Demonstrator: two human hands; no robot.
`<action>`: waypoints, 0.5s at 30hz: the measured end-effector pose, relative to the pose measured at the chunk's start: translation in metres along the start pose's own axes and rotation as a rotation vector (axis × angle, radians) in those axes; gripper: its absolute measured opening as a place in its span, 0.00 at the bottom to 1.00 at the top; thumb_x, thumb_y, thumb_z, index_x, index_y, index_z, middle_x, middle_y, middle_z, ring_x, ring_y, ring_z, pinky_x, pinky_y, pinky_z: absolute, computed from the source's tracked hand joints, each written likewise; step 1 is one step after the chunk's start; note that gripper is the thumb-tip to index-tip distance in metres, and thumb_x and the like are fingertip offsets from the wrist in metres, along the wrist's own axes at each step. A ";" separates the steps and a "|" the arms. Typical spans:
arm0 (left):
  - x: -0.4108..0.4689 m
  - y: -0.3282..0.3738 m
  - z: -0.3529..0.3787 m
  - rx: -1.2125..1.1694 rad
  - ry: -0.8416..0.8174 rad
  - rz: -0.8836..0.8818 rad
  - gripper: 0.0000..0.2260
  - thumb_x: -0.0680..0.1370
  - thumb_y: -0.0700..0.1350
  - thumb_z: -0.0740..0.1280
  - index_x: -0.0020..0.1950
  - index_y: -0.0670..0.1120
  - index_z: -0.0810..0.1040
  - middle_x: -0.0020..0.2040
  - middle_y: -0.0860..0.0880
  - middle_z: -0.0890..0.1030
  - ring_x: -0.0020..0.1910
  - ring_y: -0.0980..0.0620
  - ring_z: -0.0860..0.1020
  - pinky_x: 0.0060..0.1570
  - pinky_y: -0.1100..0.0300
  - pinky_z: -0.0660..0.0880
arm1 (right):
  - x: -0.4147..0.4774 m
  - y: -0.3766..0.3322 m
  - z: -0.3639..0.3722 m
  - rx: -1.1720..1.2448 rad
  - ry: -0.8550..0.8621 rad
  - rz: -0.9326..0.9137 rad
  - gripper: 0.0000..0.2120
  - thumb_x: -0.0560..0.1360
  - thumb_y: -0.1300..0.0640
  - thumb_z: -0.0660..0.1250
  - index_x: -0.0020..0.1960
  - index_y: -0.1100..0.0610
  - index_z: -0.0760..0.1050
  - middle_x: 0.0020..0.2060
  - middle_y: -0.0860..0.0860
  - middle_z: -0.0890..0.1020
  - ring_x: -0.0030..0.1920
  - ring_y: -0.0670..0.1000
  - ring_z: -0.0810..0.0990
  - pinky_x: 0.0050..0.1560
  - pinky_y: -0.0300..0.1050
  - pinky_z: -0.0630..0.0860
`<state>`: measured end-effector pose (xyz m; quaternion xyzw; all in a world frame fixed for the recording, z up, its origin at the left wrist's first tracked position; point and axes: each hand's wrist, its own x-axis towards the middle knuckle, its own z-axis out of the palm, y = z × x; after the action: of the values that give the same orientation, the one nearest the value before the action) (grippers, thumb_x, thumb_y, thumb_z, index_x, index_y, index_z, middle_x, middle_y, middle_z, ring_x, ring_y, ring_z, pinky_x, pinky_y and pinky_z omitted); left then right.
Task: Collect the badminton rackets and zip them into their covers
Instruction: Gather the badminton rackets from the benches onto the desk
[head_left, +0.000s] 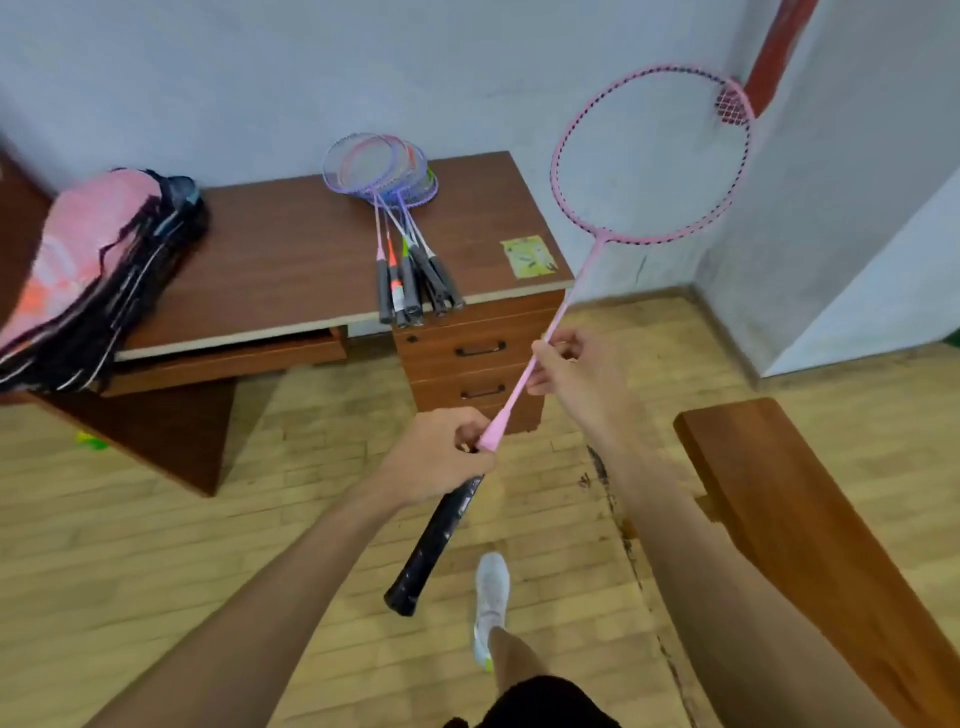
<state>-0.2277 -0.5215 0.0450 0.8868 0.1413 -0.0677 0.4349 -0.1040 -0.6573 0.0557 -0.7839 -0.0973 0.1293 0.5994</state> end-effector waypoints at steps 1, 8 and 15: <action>0.018 -0.007 -0.012 0.013 0.020 -0.015 0.05 0.70 0.43 0.72 0.45 0.49 0.80 0.39 0.50 0.82 0.40 0.50 0.79 0.39 0.62 0.73 | 0.023 0.000 0.014 0.023 -0.016 0.011 0.03 0.77 0.56 0.67 0.45 0.54 0.74 0.34 0.52 0.83 0.33 0.51 0.85 0.40 0.52 0.83; 0.136 -0.043 -0.103 0.017 0.120 -0.157 0.08 0.71 0.45 0.74 0.48 0.47 0.83 0.42 0.53 0.83 0.40 0.58 0.77 0.39 0.68 0.71 | 0.177 -0.028 0.105 0.012 -0.147 0.041 0.03 0.77 0.61 0.66 0.45 0.56 0.75 0.36 0.56 0.83 0.32 0.52 0.84 0.38 0.48 0.83; 0.208 -0.089 -0.171 -0.034 0.166 -0.231 0.09 0.70 0.44 0.75 0.49 0.46 0.81 0.35 0.58 0.77 0.32 0.60 0.74 0.29 0.73 0.67 | 0.273 -0.049 0.194 -0.119 -0.251 0.033 0.04 0.77 0.62 0.66 0.50 0.54 0.73 0.34 0.51 0.83 0.30 0.49 0.84 0.38 0.45 0.83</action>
<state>-0.0578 -0.2945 0.0318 0.8596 0.2790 -0.0413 0.4261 0.0931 -0.3825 0.0312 -0.7973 -0.1660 0.2303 0.5326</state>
